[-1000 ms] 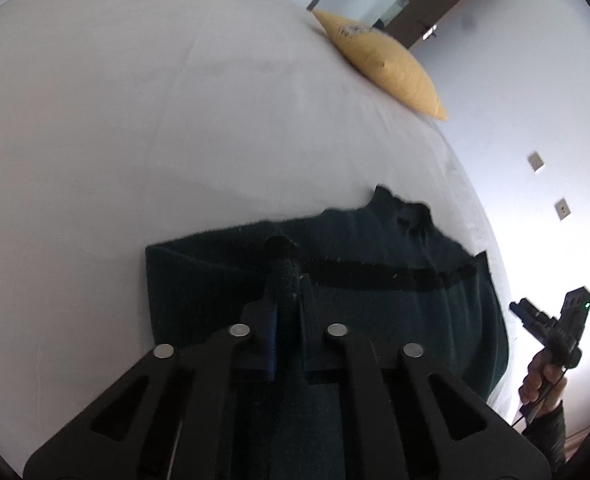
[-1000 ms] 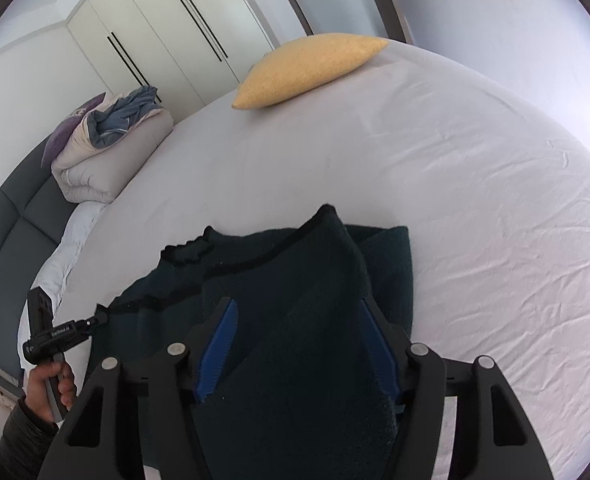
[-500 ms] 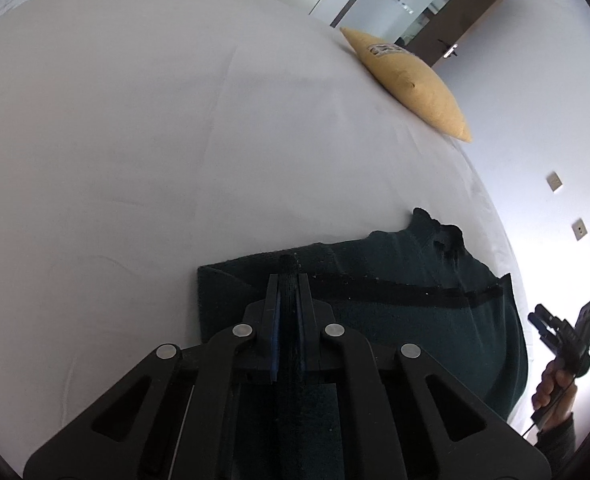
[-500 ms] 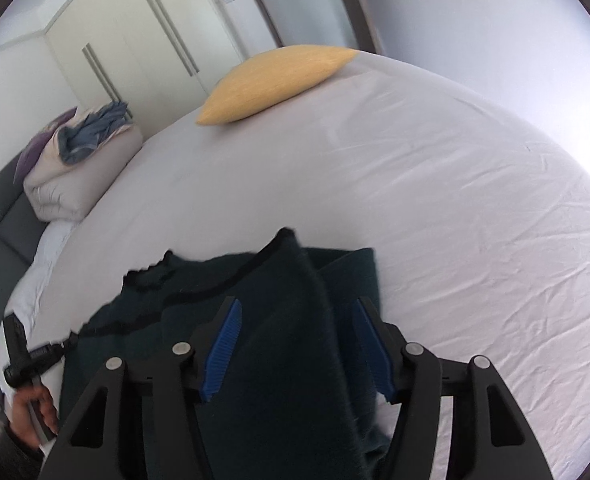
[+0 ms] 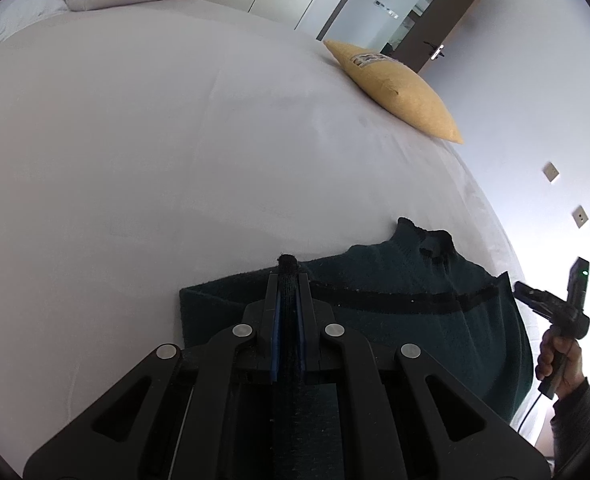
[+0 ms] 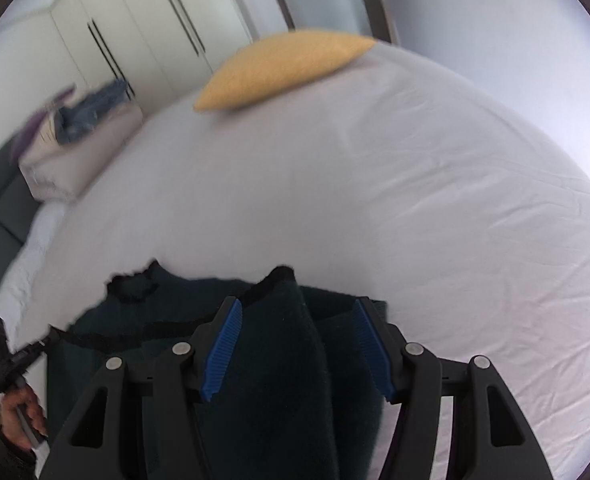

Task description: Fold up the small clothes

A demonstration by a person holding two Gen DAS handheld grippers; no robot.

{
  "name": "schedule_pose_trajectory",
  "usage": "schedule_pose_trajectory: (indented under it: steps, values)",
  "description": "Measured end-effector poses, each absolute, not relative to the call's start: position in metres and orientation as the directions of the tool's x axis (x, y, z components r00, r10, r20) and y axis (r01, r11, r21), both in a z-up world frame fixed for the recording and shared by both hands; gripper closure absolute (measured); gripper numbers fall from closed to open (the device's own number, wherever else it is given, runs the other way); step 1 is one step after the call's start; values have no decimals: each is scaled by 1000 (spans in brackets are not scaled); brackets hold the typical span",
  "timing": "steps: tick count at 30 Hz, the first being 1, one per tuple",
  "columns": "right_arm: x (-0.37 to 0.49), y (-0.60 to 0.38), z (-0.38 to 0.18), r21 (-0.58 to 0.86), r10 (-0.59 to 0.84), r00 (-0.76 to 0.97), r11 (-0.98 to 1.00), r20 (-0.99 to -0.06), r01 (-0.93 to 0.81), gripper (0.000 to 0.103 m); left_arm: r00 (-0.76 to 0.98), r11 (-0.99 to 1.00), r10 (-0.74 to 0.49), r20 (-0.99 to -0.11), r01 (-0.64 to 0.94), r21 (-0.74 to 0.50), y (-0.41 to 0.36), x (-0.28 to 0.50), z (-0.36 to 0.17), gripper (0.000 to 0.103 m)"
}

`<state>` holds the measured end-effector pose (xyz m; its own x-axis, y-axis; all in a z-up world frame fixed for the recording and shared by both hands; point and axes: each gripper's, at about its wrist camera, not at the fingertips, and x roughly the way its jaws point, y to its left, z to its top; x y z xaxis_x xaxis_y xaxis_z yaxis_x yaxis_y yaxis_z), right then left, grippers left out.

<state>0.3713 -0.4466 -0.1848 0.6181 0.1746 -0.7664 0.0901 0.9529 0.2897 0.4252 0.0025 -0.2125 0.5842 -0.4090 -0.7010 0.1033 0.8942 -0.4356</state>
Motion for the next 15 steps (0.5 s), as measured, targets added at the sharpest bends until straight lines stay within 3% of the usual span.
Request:
schedule_pose_trajectory:
  steps: [1,3,5,15]
  values:
    - [375,-442,-189,274,172,603,958,-779,80,47,585,896,-407,-702,106,-431,2,425,-212,98]
    - [380,-432,-194,222,154,577,974,-802,49,94,588,898,-403,-701,108,-426,4,424,-210,98]
    - [379,-427,-195,177,116,586,983,-802,48,95,597,900,-398,-697,105,-424,6,423,-207,98]
    - [368,-468,-186,280,78,668,939,-740,201,96,678,897,-358,-642,60,-437,23,426,-182,98]
